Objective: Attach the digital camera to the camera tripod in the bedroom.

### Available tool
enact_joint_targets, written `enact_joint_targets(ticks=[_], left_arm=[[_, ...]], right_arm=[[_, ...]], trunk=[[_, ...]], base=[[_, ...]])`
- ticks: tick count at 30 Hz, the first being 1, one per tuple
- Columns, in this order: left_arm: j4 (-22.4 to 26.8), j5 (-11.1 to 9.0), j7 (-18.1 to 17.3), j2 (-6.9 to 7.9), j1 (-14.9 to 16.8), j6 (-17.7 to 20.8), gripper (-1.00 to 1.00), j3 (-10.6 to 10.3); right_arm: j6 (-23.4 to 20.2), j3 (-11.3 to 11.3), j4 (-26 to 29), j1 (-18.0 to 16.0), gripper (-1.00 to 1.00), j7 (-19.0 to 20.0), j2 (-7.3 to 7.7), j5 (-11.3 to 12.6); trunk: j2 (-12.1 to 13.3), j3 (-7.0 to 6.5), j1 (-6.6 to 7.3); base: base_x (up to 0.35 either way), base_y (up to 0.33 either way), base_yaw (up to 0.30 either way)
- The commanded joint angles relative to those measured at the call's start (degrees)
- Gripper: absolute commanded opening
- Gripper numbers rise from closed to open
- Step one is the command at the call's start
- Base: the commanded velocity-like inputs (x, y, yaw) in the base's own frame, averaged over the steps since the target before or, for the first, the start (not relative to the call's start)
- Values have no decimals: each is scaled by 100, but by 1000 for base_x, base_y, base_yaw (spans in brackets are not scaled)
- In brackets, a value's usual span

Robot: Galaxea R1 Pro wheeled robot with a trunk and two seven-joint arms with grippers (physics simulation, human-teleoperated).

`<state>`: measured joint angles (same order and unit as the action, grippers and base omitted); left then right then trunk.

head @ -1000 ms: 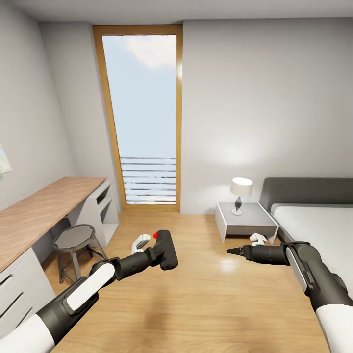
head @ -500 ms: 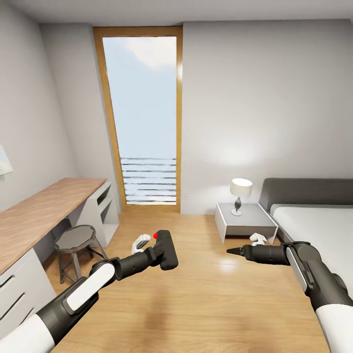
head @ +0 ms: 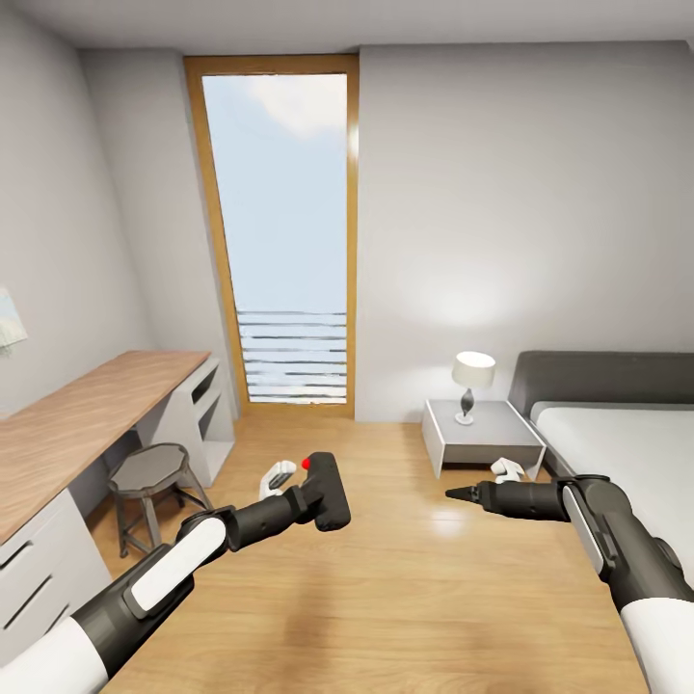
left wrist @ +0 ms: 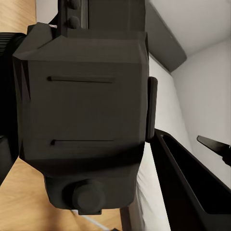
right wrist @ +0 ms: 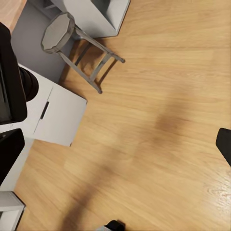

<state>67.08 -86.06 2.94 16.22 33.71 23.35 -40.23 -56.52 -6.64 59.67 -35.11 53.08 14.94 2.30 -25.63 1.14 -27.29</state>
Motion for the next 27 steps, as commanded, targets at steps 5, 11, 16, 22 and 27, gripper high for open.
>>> enact_joint_targets(ticks=[5,11,16,22,27], left_arm=[[7,-51,30,4,7,3,-100,-11],[7,-51,29,4,6,3,-100,-12],[7,-51,29,4,8,3,-100,-12],[13,-51,29,4,7,3,-100,-12],[18,-51,27,4,8,3,-100,-12]], right_arm=[[-38,2,1,-5,100,-1,0,16],[-3,0,15,-5,100,-6,0,9],[1,-3,50,-5,100,-8,0,8],[1,-4,60,-5,100,-8,0,7],[0,-4,62,-5,100,-8,0,7]], trunk=[[190,-78,107],[271,-114,151],[271,-114,151],[271,-114,151],[271,-114,151]], base=[[0,0,0],[0,0,0],[0,0,0],[0,0,0],[0,0,0]])
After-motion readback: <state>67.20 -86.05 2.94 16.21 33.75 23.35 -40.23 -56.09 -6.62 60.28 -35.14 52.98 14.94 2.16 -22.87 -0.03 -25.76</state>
